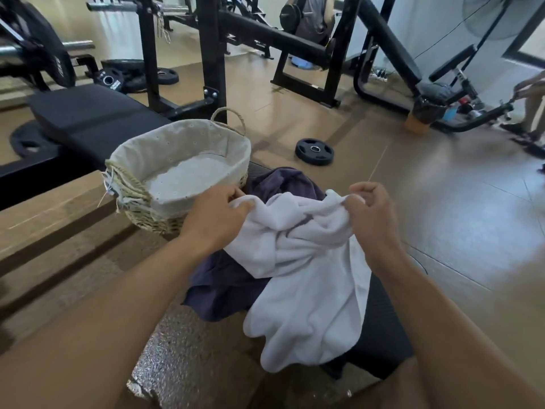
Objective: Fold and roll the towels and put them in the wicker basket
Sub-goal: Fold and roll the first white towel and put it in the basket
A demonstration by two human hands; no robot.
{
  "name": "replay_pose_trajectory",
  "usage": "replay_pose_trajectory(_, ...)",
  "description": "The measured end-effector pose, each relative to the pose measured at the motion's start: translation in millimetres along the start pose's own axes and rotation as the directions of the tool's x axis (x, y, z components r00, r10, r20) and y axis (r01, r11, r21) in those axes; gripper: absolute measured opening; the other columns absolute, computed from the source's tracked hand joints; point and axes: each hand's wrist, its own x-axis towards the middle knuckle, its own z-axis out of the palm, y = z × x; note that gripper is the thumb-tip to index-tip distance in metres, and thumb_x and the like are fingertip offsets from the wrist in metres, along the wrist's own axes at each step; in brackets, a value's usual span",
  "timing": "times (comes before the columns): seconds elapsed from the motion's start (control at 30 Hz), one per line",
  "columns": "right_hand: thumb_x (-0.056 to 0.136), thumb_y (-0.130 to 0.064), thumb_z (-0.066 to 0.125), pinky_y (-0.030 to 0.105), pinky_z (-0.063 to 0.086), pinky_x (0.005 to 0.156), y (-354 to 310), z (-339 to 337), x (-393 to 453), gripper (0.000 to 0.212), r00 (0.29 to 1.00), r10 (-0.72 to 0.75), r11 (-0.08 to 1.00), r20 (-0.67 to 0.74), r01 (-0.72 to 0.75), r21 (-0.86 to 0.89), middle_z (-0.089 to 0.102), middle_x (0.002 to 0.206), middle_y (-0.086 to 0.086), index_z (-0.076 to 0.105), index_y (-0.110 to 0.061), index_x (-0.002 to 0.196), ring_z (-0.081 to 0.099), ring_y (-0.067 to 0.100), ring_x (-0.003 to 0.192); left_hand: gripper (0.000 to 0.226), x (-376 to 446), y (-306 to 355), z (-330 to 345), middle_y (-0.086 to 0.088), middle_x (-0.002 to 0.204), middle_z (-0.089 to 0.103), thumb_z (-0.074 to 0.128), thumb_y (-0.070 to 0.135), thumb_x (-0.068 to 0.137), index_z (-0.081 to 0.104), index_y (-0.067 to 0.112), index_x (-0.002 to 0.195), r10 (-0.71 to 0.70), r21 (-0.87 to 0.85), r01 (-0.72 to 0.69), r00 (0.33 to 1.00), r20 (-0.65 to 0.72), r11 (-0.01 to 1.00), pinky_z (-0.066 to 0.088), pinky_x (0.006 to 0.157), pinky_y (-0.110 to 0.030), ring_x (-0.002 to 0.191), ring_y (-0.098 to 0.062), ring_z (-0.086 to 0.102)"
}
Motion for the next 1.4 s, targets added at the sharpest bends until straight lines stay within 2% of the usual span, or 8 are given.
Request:
replay_pose_trajectory(0.13, 0.087, -0.022, 0.074, 0.026, 0.053, 0.067, 6.2, 6.5, -8.0, 0.013, 0.962, -0.061, 0.987, 0.268, 0.097, -0.125, 0.074, 0.09, -0.002, 0.067, -0.025, 0.098, 0.067, 0.011, 0.076, 0.023, -3.1, 6.8, 1.3, 0.01, 0.075, 0.065, 0.069, 0.042, 0.091, 0.065, 0.025, 0.076, 0.031, -0.02, -0.031, 0.999, -0.042, 0.999, 0.04, 0.06, -0.027, 0.072, -0.006, 0.059)
replay_pose_trajectory(0.23, 0.089, -0.019, 0.075, 0.022, 0.052, 0.071, -2.0, 9.8, -16.3, 0.006, 0.92, -0.211, 0.972, 0.33, 0.233, -0.029, 0.074, 0.093, -0.004, 0.072, -0.022, 0.093, 0.068, 0.005, 0.079, 0.031, -7.1, 5.5, 4.6, 0.013, 0.102, 0.067, 0.073, 0.05, 0.085, 0.066, 0.027, 0.104, 0.019, 0.04, -0.018, 1.0, -0.018, 0.999, 0.048, 0.078, -0.028, 0.095, -0.006, 0.062)
replay_pose_trajectory(0.33, 0.093, -0.009, 0.072, 0.022, 0.054, 0.075, -12.4, 10.1, -24.4, 0.011, 0.886, -0.307, 0.947, 0.347, 0.247, 0.207, 0.074, 0.093, -0.007, 0.071, -0.017, 0.099, 0.069, 0.007, 0.084, 0.058, -9.2, 6.6, 4.1, 0.01, 0.131, 0.06, 0.076, 0.049, 0.082, 0.059, 0.028, 0.133, 0.245, 0.064, -0.251, 0.966, 0.085, 0.966, 0.044, 0.105, -0.034, 0.123, -0.01, 0.053)
replay_pose_trajectory(0.5, 0.09, -0.009, 0.066, 0.021, 0.055, 0.071, -25.5, 4.8, -35.2, 0.016, 0.866, -0.308, 0.873, 0.394, 0.092, 0.48, 0.074, 0.084, -0.004, 0.066, -0.014, 0.105, 0.068, 0.009, 0.076, 0.018, -13.0, 9.6, 9.6, 0.012, 0.079, 0.062, 0.066, 0.036, 0.096, 0.063, 0.026, 0.082, 0.382, -0.014, -0.384, 0.915, 0.129, 0.923, 0.046, 0.073, -0.033, 0.079, -0.006, 0.056)
replay_pose_trajectory(0.73, 0.091, 0.001, 0.063, 0.022, 0.052, 0.082, -15.7, 4.8, -33.1, 0.031, 0.908, -0.414, 0.91, 0.056, 0.415, -0.004, 0.072, 0.093, -0.016, 0.068, -0.029, 0.095, 0.067, 0.004, 0.092, 0.011, -13.5, 21.2, 0.0, 0.013, 0.077, 0.06, 0.051, 0.029, 0.104, 0.055, 0.028, 0.093, 0.265, -0.035, -0.287, 0.919, -0.291, 0.957, 0.044, 0.066, -0.031, 0.074, -0.004, 0.056)
replay_pose_trajectory(1.0, 0.095, 0.003, 0.056, 0.017, 0.048, 0.086, -26.8, -0.7, -37.7, 0.029, 0.766, -0.445, 0.83, -0.464, 0.547, 0.107, 0.064, 0.098, -0.01, 0.057, -0.025, 0.1, 0.063, 0.0, 0.092, 0.016, -9.4, 8.9, 5.2, 0.013, 0.085, 0.06, 0.05, 0.011, 0.099, 0.06, 0.024, 0.099, 0.274, 0.092, -0.26, 0.939, -0.209, 0.961, 0.035, 0.059, -0.027, 0.075, -0.01, 0.05)
replay_pose_trajectory(1.23, 0.097, -0.029, 0.065, 0.005, 0.042, 0.066, -12.0, -6.2, -16.9, 0.01, 0.953, -0.188, 0.98, -0.237, 0.199, 0.023, 0.069, 0.093, -0.01, 0.063, -0.033, 0.088, 0.058, 0.0, 0.078, 0.04, -6.7, 8.2, -2.9, -0.005, 0.06, 0.049, 0.06, 0.035, 0.099, 0.052, 0.008, 0.071, 0.113, -0.201, -0.172, 0.955, -0.274, 0.964, 0.037, 0.055, -0.032, 0.056, -0.014, 0.041)
replay_pose_trajectory(1.4, 0.093, -0.032, 0.071, 0.008, 0.043, 0.066, -18.8, 1.6, -24.0, 0.015, 0.965, -0.191, 0.976, -0.182, 0.205, 0.066, 0.071, 0.082, -0.014, 0.069, -0.036, 0.079, 0.058, -0.006, 0.069, 0.05, -25.4, 38.3, -16.1, -0.025, 0.072, 0.045, 0.053, 0.036, 0.104, 0.048, -0.01, 0.083, 0.145, -0.42, -0.251, 0.952, -0.268, 0.872, 0.039, 0.057, -0.033, 0.065, -0.016, 0.044)
